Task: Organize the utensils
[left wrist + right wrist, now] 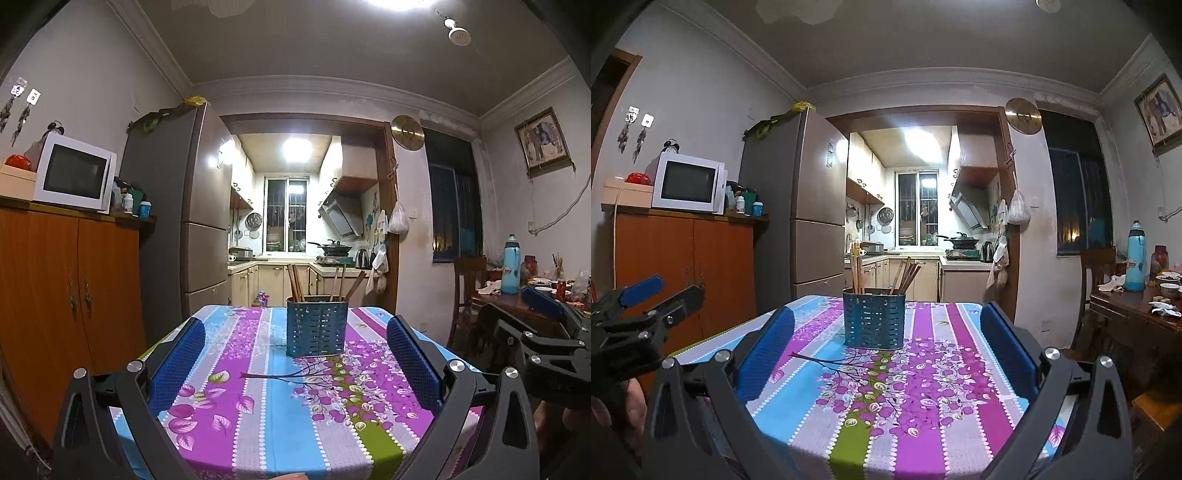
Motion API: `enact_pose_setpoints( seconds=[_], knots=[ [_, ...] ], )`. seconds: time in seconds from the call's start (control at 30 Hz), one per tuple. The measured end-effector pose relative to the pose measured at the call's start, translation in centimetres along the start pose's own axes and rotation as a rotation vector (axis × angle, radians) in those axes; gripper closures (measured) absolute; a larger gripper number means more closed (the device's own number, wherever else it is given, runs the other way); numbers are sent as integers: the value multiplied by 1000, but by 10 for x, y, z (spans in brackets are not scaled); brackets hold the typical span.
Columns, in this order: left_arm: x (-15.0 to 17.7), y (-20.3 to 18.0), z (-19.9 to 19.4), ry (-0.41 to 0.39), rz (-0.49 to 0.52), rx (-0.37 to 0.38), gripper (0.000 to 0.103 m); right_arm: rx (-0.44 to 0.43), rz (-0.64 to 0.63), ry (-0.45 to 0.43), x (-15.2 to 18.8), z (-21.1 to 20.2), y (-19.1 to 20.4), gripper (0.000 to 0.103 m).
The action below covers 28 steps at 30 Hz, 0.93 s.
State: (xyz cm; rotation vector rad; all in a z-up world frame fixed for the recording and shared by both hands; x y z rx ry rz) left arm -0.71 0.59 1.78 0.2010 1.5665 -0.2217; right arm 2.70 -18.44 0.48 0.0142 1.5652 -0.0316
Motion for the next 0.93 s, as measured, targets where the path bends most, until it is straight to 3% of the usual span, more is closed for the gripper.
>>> enact_pose_setpoints(
  seconds=[0.63, 0.93],
  knots=[
    [5, 4, 11, 36, -25, 33, 5, -16, -10, 14, 2, 4, 4, 6],
    [19, 11, 34, 122, -28, -8, 5, -10, -7, 25, 3, 11, 3, 6]
  ],
)
Point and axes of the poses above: each gripper's, at about its wrist camera, not at the fingertips, and z roughly the way its jaws point, y to its left, x to its underside, the point moved 5 cm from there along z, roughly the way its jaws point, and after that the axes turned 14 degrees about x, right-handed, at the moved point
